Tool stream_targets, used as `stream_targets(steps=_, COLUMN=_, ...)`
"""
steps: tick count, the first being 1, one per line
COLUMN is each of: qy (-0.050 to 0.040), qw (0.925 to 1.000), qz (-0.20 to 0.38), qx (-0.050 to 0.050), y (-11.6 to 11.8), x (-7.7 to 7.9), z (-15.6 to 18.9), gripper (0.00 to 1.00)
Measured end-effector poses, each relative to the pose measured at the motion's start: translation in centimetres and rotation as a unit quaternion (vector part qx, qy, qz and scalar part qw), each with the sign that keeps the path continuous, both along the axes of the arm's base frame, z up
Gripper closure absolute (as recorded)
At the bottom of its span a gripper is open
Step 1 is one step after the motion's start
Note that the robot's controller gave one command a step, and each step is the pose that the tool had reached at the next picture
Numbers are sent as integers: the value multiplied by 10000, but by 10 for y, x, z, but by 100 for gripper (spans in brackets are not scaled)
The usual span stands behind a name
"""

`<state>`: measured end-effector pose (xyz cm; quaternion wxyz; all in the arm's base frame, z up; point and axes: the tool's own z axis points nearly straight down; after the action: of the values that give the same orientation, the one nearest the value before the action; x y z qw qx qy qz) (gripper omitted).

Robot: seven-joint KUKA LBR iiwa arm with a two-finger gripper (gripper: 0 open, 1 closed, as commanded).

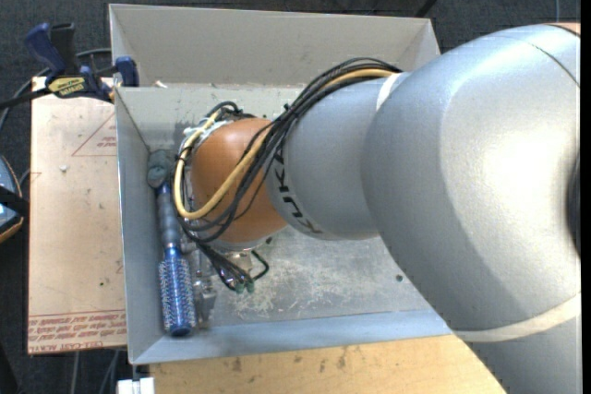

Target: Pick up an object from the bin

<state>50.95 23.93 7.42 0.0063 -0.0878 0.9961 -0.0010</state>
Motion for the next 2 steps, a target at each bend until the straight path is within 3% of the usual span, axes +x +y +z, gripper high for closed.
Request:
stream_targets(steps=1, qy=-39, qw=9945, qz=1042, qx=-37, y=4, x=-16, z=1, gripper=0)
stream_targets(steps=2, qy=12, qw=9665, qz=2563, qx=-129, y=-2, x=-2, z=1, gripper=0)
